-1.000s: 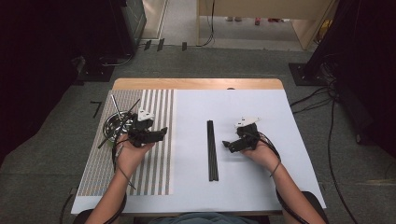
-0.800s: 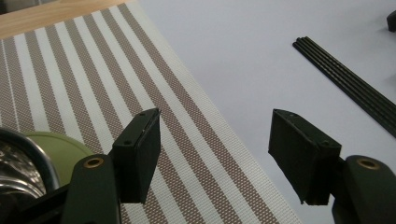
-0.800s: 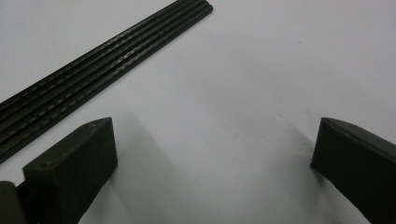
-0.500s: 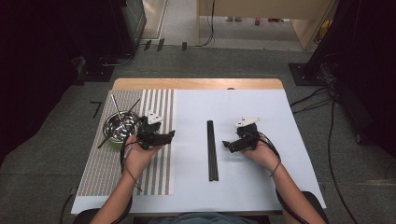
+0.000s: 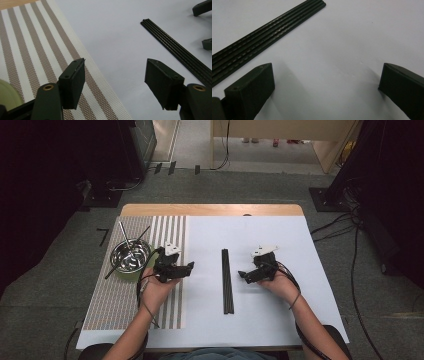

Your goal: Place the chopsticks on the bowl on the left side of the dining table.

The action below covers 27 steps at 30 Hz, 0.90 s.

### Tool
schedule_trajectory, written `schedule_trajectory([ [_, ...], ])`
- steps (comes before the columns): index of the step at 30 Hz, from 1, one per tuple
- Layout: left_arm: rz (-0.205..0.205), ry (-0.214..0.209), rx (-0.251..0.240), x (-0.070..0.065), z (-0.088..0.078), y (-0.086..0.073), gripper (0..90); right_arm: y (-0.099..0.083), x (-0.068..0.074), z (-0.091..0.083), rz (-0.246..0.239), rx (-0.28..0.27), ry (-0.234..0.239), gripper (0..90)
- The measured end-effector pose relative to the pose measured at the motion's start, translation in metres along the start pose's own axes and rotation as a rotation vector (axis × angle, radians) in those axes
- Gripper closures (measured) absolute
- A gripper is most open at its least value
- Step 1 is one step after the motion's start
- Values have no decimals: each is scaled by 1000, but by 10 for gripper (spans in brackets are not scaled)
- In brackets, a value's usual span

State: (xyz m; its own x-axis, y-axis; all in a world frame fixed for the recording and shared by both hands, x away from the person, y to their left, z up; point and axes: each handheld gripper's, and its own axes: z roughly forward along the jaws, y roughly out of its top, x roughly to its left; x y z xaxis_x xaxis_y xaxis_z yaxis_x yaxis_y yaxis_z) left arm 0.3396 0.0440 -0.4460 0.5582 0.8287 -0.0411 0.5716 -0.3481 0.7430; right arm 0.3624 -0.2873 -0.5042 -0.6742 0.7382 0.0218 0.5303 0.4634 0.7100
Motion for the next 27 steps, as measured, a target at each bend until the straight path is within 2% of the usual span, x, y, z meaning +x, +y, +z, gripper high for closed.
schedule_trajectory([
  [10, 28, -11, -13, -17, 9, -2, 331, 0, 0, 0, 1, 0, 0, 0],
  [16, 7, -41, -10, -24, 15, -4, 329, 0, 0, 0, 1, 1, 0, 0],
  [27, 34, -48, 2, -37, 24, -9, 322, 0, 0, 0, 0, 1, 0, 0],
])
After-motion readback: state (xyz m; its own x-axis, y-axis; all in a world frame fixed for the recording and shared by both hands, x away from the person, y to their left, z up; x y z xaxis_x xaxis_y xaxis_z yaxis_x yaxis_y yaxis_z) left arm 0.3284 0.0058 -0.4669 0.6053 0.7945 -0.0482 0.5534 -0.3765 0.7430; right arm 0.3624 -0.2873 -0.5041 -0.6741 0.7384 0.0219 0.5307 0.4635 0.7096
